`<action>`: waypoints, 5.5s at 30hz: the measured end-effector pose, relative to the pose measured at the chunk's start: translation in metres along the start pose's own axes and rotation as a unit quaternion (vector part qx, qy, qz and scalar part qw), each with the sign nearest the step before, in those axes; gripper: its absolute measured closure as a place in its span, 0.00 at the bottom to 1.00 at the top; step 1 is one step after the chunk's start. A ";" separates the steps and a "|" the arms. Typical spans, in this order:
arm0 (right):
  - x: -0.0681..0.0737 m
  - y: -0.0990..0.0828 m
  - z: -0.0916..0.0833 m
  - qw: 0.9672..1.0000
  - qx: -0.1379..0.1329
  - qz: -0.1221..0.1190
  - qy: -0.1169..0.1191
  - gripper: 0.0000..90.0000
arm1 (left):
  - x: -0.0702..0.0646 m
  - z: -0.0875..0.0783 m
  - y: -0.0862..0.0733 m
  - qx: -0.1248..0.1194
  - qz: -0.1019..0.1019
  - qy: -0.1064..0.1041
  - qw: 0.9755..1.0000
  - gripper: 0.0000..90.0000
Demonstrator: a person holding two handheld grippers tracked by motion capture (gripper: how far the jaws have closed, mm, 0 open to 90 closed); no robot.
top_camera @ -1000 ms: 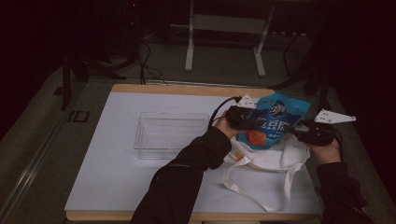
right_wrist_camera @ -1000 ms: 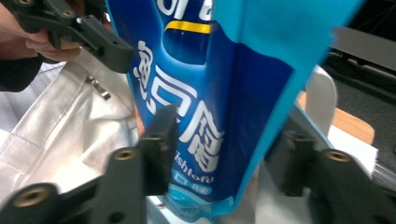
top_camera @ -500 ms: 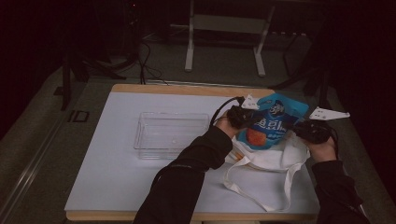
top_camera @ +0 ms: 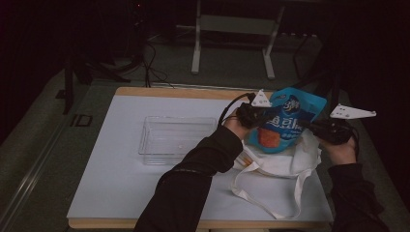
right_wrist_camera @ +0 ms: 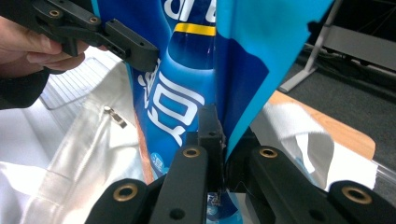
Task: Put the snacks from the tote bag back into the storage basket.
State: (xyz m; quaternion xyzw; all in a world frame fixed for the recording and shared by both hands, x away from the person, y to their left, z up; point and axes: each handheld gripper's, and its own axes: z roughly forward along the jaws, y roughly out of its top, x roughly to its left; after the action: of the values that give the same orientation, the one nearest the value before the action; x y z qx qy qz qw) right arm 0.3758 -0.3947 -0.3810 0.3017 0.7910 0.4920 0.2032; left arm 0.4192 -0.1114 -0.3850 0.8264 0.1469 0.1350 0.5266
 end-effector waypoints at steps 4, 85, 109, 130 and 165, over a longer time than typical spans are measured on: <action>0.003 0.006 -0.005 1.000 -0.004 -0.002 0.003 0.98 | -0.002 -0.009 0.008 -0.005 0.002 0.001 1.000 1.00; 0.156 0.152 0.116 0.976 -0.039 -0.116 0.181 0.99 | 0.043 -0.278 -0.035 -0.024 -0.005 0.057 0.998 1.00; 0.181 0.131 0.191 0.975 -0.003 -0.101 0.199 0.99 | 0.068 -0.289 -0.112 -0.024 -0.064 0.079 0.994 1.00; 0.181 0.092 0.208 0.974 0.015 -0.070 0.213 0.99 | 0.065 -0.272 -0.148 -0.015 -0.094 0.056 0.994 1.00; 0.180 0.065 0.211 0.973 0.028 -0.068 0.218 0.96 | 0.052 -0.262 -0.172 -0.016 -0.096 0.052 0.994 0.98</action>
State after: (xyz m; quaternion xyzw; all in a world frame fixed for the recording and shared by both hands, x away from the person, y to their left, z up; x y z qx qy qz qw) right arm 0.3920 -0.1133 -0.4184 0.1381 0.8484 0.5085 0.0505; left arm 0.3509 0.1961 -0.4310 0.7917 0.2508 0.1285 0.5420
